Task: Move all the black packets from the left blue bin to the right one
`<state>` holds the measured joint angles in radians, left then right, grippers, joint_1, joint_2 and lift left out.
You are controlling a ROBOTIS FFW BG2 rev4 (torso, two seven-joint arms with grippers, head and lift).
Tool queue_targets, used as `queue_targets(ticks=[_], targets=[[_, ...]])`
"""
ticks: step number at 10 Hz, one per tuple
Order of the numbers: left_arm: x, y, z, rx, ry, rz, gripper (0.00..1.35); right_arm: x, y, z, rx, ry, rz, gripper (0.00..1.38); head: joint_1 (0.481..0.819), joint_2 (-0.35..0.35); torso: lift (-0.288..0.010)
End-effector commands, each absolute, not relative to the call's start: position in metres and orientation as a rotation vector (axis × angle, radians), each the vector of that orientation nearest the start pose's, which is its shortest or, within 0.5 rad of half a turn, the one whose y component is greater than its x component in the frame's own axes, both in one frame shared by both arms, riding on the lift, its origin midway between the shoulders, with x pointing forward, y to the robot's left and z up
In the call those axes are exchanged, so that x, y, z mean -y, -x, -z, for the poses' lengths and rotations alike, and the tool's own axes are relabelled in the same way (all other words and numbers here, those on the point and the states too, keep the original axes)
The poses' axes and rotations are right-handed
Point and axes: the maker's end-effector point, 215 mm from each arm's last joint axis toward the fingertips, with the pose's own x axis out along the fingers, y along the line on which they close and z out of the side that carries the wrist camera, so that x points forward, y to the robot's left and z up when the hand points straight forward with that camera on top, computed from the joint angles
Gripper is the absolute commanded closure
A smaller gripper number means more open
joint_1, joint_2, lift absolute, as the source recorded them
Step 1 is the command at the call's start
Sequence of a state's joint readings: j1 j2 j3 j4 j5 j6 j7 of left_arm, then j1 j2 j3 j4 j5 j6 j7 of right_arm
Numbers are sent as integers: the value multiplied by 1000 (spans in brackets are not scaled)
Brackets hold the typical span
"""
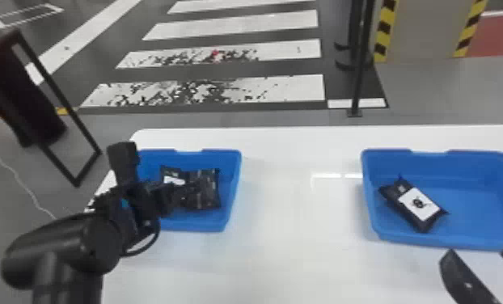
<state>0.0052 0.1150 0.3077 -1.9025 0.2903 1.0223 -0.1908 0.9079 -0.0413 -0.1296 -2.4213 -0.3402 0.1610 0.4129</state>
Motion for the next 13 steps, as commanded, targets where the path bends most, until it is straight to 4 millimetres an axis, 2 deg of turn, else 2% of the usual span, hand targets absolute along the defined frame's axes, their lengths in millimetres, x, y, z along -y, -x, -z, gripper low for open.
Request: queue_targets(ticks=[1,2,5,6,7,9,10,11,12,13], targets=[[-318,-537,434,-657,272,36,157,185,-323,314,-164,-264,-369,188,695,188,-140],[-317,-541,448,-699,275,31,157,185,-324,314,-163,-266,-370,188,695,180,-140],[-312,-554,472,-786,281,20,222,184,-324,319,-175,-271,-374,190,695,172,-140],[-299,-558,478,-806,297,50,314,183,-324,320,-179,-274,-376,194,695,167,-140],[-282,-560,483,-821,330,87,608,183,-324,322,-182,-279,-378,194,695,157,-140],[-276,-554,494,-840,322,98,1144,182,-323,325,-192,-292,-378,199,695,131,-140],[-277,-555,493,-828,305,105,1207,182,-323,326,-195,-299,-379,200,695,123,-140],[-281,-554,493,-815,292,115,1207,181,-323,328,-198,-306,-379,202,695,119,-140],[-274,-554,482,-764,314,155,1207,181,-323,326,-195,-305,-384,206,695,120,-140],[-270,-543,459,-716,307,181,1207,180,-322,329,-202,-309,-384,206,695,119,-140]])
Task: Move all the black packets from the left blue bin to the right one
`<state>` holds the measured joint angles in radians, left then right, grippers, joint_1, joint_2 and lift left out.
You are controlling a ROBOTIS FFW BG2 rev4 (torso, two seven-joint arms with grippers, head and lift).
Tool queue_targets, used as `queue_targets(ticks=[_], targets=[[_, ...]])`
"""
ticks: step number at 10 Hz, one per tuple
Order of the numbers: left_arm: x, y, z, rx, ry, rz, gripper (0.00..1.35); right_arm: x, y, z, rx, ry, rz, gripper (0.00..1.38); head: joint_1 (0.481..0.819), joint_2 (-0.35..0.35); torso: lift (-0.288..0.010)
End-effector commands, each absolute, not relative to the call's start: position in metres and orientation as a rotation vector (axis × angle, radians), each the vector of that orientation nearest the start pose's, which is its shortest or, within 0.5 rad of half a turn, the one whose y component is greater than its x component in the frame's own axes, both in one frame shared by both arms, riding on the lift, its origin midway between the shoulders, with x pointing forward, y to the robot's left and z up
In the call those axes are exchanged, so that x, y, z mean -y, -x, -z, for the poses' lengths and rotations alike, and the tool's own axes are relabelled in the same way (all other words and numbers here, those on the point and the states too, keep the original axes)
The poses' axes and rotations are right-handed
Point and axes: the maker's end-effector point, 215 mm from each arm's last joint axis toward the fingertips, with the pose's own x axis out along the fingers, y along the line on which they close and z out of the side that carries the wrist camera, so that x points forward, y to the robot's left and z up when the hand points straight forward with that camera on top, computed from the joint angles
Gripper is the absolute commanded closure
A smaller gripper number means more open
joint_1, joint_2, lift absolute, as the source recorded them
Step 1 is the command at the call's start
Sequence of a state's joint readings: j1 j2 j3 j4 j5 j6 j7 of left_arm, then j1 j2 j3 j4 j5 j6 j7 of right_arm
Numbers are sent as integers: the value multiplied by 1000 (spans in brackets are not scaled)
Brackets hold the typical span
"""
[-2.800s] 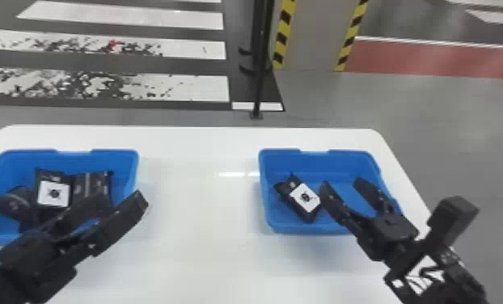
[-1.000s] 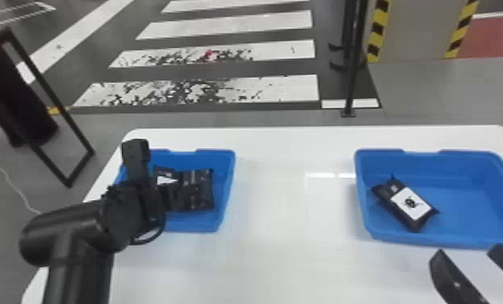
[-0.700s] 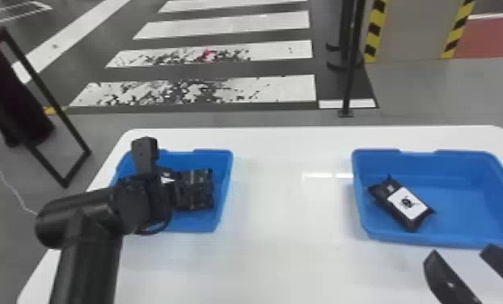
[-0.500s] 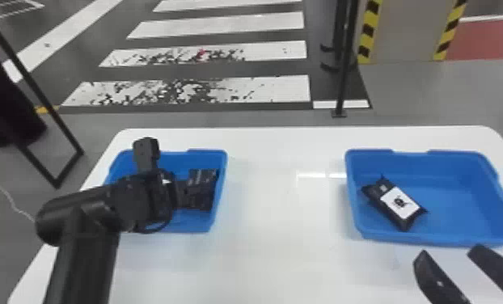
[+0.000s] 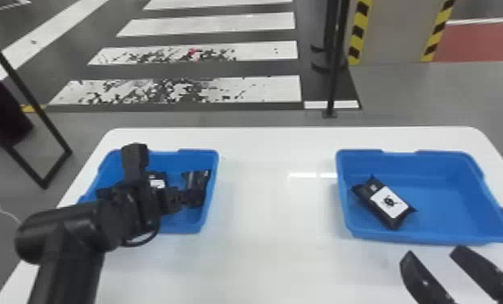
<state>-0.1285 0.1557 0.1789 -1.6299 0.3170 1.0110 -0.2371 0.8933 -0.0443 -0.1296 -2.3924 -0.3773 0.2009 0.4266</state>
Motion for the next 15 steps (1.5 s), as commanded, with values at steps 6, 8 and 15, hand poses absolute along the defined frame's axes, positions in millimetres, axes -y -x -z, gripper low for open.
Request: queue_targets(ticks=[6,8,15], targets=[[-198,-468,356,-495,299,421,1207,171,-336,314,-161,-316,-431,206,695,69,-140],[-167,-446,339,-465,326,509,1207,167,-346,308,-141,-334,-455,206,695,35,-140],[-61,-390,335,-526,422,778,1207,131,-377,321,-208,-433,-618,205,695,-82,-140]])
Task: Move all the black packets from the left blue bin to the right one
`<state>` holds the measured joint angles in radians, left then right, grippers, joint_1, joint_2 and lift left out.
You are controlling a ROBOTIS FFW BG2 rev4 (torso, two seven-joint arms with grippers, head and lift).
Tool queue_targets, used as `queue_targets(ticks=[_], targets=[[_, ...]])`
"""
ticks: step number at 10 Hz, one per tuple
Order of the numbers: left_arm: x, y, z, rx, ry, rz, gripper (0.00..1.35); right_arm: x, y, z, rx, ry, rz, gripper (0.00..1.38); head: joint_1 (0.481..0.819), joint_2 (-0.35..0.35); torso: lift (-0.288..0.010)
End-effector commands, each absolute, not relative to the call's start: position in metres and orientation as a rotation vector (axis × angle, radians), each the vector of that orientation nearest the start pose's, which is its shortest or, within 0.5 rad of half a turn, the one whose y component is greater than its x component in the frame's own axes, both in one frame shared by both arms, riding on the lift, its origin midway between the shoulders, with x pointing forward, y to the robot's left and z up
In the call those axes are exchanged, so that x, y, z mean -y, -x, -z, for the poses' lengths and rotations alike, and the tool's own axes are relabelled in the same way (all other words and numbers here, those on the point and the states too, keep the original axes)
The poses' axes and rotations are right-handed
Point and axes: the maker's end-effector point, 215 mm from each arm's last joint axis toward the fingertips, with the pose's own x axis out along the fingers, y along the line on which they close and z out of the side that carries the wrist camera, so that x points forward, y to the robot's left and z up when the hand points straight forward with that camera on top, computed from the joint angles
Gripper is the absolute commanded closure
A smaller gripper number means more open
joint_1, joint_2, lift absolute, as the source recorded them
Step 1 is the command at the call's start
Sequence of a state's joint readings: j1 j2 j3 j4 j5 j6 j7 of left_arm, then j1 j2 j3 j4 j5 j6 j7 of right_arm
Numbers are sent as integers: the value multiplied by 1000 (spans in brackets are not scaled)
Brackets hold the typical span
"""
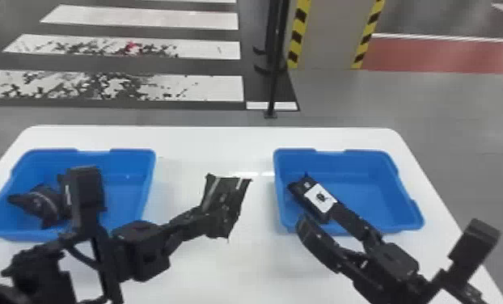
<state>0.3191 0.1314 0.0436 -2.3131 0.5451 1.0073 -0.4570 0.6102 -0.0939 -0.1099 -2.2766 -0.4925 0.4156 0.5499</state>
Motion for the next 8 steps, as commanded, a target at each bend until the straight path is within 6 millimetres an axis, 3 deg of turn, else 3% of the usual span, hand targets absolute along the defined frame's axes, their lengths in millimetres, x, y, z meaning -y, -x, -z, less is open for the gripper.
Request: queue_targets(ticks=[1,3,6,7,8], targets=[[-45,-383,333,-534,433,816,1205,121,-377,320,-223,-462,-647,205,695,-96,-140],[-21,-370,329,-549,449,881,1207,104,-384,325,-236,-521,-689,206,695,-112,-140],[5,-351,328,-581,468,952,1207,103,-396,319,-223,-562,-709,206,695,-145,-140],[9,-347,328,-589,472,963,1207,99,-395,320,-239,-577,-722,297,695,-158,-140],[8,-348,328,-589,472,961,1207,96,-392,326,-265,-586,-727,838,695,-163,-140]])
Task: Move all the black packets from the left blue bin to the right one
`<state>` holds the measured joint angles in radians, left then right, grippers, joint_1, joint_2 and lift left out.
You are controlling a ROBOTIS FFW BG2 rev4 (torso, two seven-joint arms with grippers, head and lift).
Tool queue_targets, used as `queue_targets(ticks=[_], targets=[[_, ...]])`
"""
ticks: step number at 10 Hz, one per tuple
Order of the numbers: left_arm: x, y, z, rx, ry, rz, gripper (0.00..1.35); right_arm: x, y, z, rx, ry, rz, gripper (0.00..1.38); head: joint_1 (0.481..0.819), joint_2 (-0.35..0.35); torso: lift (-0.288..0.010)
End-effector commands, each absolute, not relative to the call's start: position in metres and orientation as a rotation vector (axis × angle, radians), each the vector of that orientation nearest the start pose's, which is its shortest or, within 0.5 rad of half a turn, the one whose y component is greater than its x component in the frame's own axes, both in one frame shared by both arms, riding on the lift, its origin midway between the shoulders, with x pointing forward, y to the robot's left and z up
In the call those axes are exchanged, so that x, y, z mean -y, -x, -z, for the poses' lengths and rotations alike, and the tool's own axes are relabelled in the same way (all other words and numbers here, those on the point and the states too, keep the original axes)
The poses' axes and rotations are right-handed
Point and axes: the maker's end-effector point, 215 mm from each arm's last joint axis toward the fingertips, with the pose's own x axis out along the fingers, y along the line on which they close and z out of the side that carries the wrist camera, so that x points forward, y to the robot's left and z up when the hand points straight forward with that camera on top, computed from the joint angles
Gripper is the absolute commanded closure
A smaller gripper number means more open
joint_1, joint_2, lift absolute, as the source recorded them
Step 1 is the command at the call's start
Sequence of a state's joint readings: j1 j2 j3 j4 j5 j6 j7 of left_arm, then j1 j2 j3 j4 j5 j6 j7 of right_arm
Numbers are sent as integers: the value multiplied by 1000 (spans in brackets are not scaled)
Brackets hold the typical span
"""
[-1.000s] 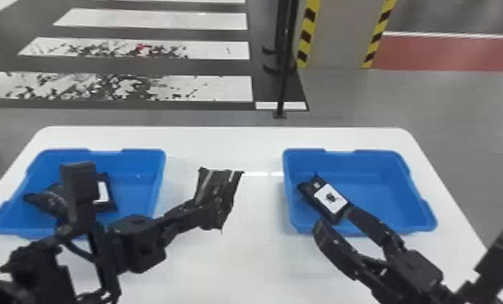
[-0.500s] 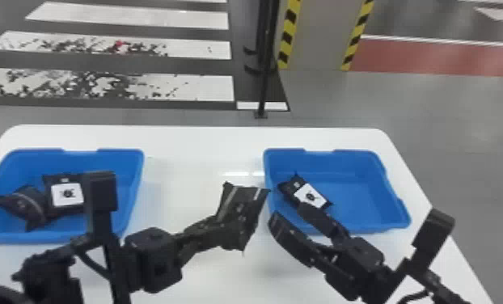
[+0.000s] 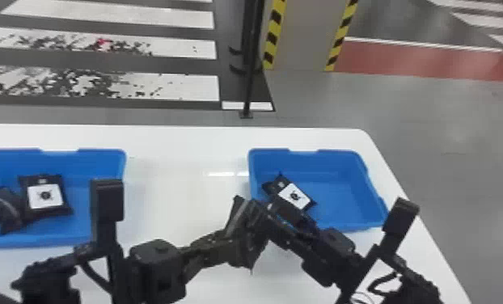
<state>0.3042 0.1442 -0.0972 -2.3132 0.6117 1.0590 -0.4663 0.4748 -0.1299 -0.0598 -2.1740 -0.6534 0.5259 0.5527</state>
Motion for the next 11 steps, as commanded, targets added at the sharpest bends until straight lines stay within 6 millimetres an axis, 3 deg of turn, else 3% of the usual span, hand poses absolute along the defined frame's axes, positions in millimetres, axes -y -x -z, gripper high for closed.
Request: queue_targets(ticks=[1,3,4,6,7,9,11], targets=[[7,-348,329,-588,473,958,1205,94,-391,331,-279,-608,-729,1283,695,-163,-140],[9,-348,324,-578,484,967,1204,85,-388,327,-279,-666,-749,1274,695,-151,-140],[10,-350,321,-564,506,967,1078,85,-388,326,-278,-676,-752,1276,695,-146,-140],[-4,-348,332,-578,546,922,328,90,-396,321,-251,-700,-746,1276,695,-146,-140],[-10,-346,333,-575,557,909,107,99,-404,321,-242,-692,-733,1274,695,-138,-140],[-20,-332,331,-573,568,890,134,130,-427,323,-227,-652,-686,1276,695,-144,-140],[-45,-326,315,-518,569,830,134,169,-461,335,-224,-615,-622,1274,695,-163,-140]])
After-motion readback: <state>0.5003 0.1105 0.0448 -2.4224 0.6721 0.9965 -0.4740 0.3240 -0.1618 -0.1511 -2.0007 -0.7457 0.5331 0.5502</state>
